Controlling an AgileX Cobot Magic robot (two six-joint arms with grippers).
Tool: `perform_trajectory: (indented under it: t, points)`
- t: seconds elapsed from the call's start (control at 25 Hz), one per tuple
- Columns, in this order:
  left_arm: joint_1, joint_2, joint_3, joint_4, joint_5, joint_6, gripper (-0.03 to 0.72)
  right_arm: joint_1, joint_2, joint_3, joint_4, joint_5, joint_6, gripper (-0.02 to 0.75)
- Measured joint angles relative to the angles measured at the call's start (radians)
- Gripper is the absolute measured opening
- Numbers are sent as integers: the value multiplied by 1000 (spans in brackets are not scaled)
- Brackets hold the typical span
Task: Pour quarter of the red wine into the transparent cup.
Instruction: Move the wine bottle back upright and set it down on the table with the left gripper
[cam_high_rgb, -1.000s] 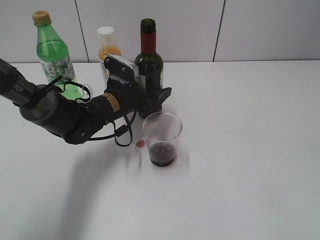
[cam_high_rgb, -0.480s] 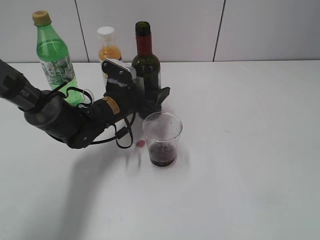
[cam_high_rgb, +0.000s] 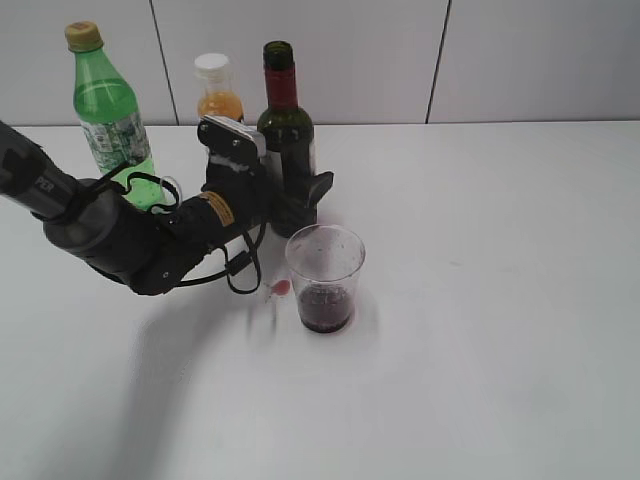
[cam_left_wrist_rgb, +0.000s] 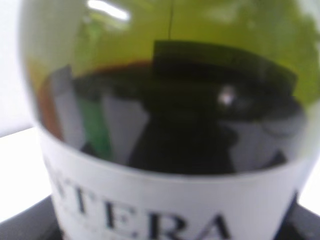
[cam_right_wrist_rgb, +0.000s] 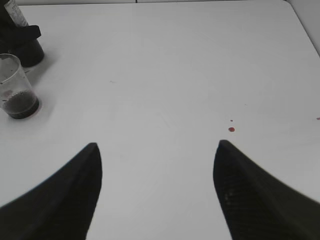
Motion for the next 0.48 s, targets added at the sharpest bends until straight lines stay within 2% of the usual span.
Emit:
perform_trajectory:
  t: [0.28, 0.48]
  points:
    - [0, -10, -1, 1, 14, -1, 566, 0, 0, 0, 0, 0, 0, 561]
    - [0, -57, -10, 1, 10, -1, 643, 0, 0, 0, 0, 0, 0, 561]
